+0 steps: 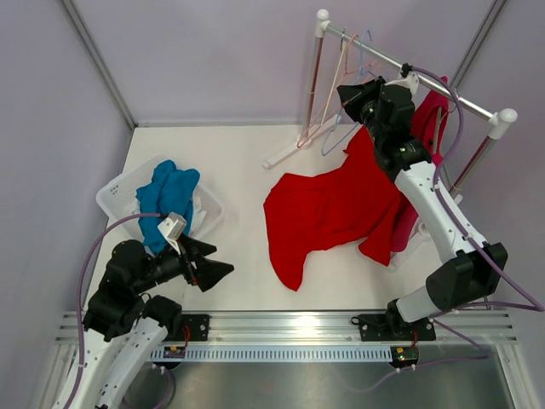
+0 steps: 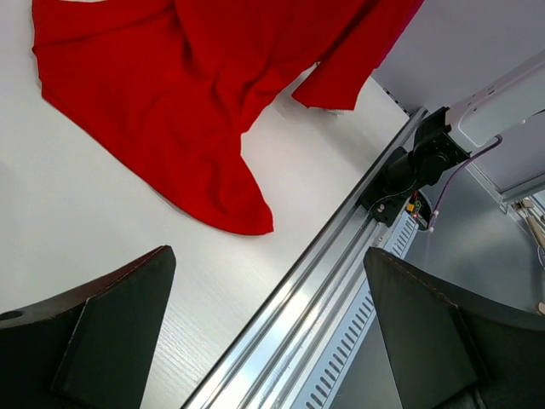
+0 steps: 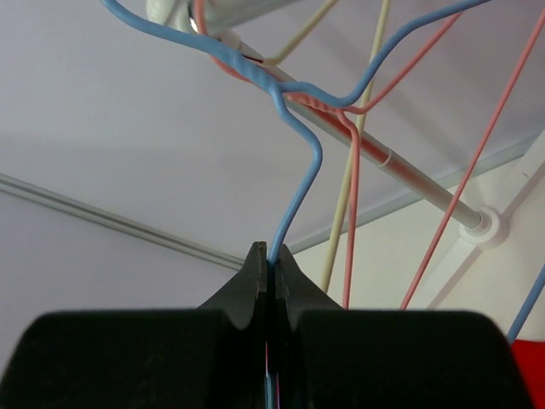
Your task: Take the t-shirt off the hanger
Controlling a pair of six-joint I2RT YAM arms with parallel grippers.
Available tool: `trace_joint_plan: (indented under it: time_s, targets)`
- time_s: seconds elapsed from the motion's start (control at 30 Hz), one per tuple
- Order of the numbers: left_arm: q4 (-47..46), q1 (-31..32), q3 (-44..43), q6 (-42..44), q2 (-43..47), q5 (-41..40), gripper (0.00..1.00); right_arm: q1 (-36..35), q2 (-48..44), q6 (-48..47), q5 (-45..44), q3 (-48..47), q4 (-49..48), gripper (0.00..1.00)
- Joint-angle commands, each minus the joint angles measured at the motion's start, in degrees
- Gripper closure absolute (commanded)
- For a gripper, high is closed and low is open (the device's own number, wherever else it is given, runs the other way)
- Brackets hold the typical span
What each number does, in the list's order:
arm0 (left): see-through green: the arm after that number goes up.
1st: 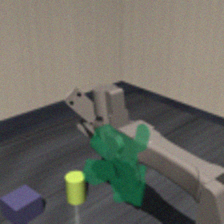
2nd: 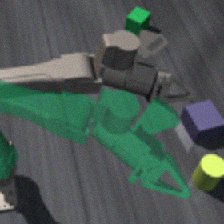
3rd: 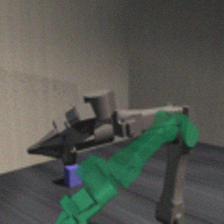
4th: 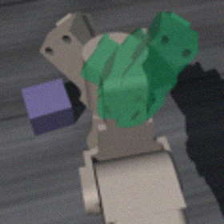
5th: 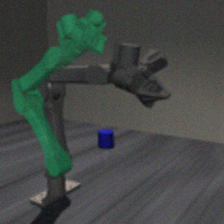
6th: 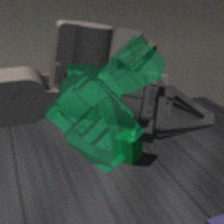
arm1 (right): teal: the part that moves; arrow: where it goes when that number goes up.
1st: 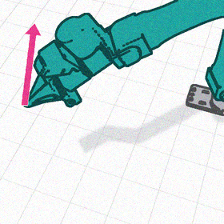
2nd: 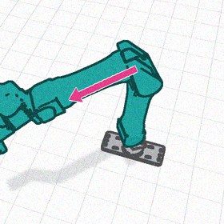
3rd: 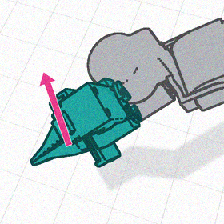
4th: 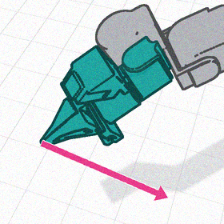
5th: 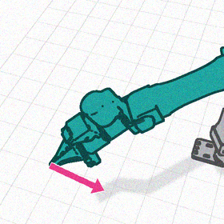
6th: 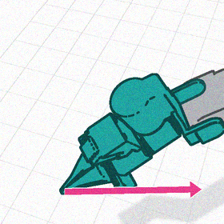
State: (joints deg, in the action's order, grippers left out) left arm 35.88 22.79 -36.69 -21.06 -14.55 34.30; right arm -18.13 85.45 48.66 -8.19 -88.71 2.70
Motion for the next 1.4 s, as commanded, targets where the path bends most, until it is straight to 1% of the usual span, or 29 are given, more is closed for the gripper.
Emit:
trace_joint_plan:
  time_s: [0.0, 0.13, 0.17, 0.23, 0.27, 0.3, 0.33, 0.37, 0.4, 0.43, 0.53, 0.6, 0.63, 0.7, 0.73, 0.77, 0.8, 0.83, 0.9, 0.93, 0.97, 1.0, 1.03, 1.1, 1.13, 1.2, 1.27, 1.3, 1.37]
  targets:
    - [-2.92, 0.33, 0.39, -1.0, 0.31, 2.61, 0.01, 0.55, 0.24, 1.17, 0.36, 1.6, -2.08, 1.0]
    - [-2.83, 0.24, 0.48, -1.0, -0.13, 2.87, 0.01, 0.81, -0.63, 1.17, -0.08, 3.27, -2.0, 1.0]
    - [-2.92, 0.24, 0.48, -1.0, -0.04, 2.87, 0.01, 0.73, -0.81, 1.08, 0.01, 3.8, -3.82, 1.0]
    - [-2.92, 0.33, 0.56, -1.0, 0.22, 2.87, 0.01, 0.9, -1.94, 1.17, 0.54, 4.42, -3.75, 0.97]
    - [-2.92, 0.24, 0.56, -1.09, 0.13, 2.7, 0.01, 0.9, -2.39, 1.0, 1.24, 5.46, -3.84, 0.92]
    - [-2.92, 0.24, 0.56, -1.09, 0.31, 2.7, 0.01, 0.9, -3.18, 0.82, 1.5, 5.91, -3.84, 0.84]
    - [-2.92, 0.24, 0.56, -1.18, 0.22, 2.52, 0.01, 0.9, -4.92, 0.47, 1.85, 6.35, -3.23, 0.65]
    - [-2.92, 0.33, 0.56, -1.18, 0.22, 2.43, 0.01, 0.82, -5.9, 0.03, 2.38, 6.96, -2.97, 0.54]
    - [-2.92, 0.24, 0.56, -1.18, 0.13, 2.43, 0.01, 0.9, -6.95, -1.19, 2.73, 7.14, -1.05, 0.45]
    - [-2.92, 0.24, 0.56, -1.26, 0.04, 2.26, 0.01, 0.9, -8.96, -1.99, 3.08, 7.23, 1.75, 0.34]
    - [-2.92, 0.24, 0.56, -1.27, -0.04, 1.91, 0.01, 0.82, -13.97, -5.76, 5.8, 8.63, 6.77, 0.25]
    - [-2.92, 0.15, 0.56, -1.35, -0.13, 1.73, 0.01, 0.82, -16.88, -8.49, 6.86, 10.04, 10.55, 0.25]
    - [-2.83, 0.15, 0.56, -1.35, -0.04, 1.64, 0.01, 0.82, -19.85, -9.63, 7.48, 11.26, 11.79, 0.25]
    - [-2.83, 0.15, 0.56, -1.35, 0.04, 1.47, 0.01, 0.82, -22.59, -13.06, 7.4, 11.98, 15.56, 0.29]
    - [-2.83, 0.15, 0.56, -1.44, 0.13, 1.29, 0.01, 0.82, -24.78, -14.55, 6.18, 11.98, 16.89, 0.32]
    - [-2.92, 0.24, 0.56, -1.44, 0.04, 1.03, 0.01, 0.82, -25.5, -17.78, 5.12, 11.19, 18.64, 0.42]
    - [-2.83, 0.15, 0.65, -1.53, 0.13, 1.03, 0.01, 0.82, -26.38, -19.47, 3.54, 10.49, 22.23, 0.48]
    - [-2.83, 0.15, 0.65, -1.53, 0.13, 1.03, 0.01, 0.9, -26.65, -21.22, -0.21, 8.92, 24.0, 0.53]
    - [-2.92, 0.15, 0.65, -1.62, -0.13, 0.76, 0.01, 0.9, -26.39, -25.71, -4.8, 7.07, 28.56, 0.58]
    - [-2.83, 0.15, 0.65, -1.62, -0.13, 0.68, 0.01, 0.82, -25.95, -27.29, -9.0, 5.14, 29.89, 0.58]
    - [-2.92, 0.15, 0.65, -1.62, -0.31, 0.76, 0.01, 0.9, -25.43, -30.09, -10.35, 3.82, 31.13, 0.57]
    - [-2.92, 0.15, 0.65, -1.62, -0.39, 0.76, 0.01, 0.9, -23.77, -31.6, -11.66, 2.5, 33.75, 0.51]
    - [-2.83, 0.24, 0.65, -1.62, -0.57, 0.76, 0.01, 0.99, -22.45, -33.35, -14.46, -1.08, 35.25, 0.48]
    - [-2.92, 0.15, 0.74, -1.7, -0.66, 0.76, 0.01, 1.34, -18.33, -36.18, -16.59, -4.62, 39.46, 0.46]
    - [-2.83, 0.15, 0.74, -1.7, -0.66, 0.68, 0.01, 1.87, -17.0, -37.58, -15.9, -7.68, 40.45, 0.46]
    - [-2.92, 0.24, 0.74, -1.7, -0.57, 0.59, 0.01, 2.31, -13.23, -38.38, -15.37, -9.81, 42.55, 0.45]
    - [-2.92, 0.15, 0.74, -1.7, -0.13, 0.41, 0.01, 2.92, -11.45, -38.82, -17.29, -11.4, 43.35, 0.45]
    - [-2.92, 0.15, 0.74, -1.79, 0.04, 0.41, 0.01, 3.45, -10.84, -38.82, -19.04, -10.97, 42.66, 0.46]
    - [-2.83, 0.15, 0.74, -1.79, 0.13, 0.41, 0.01, 4.24, -10.83, -38.39, -18.28, -10.44, 41.34, 0.48]
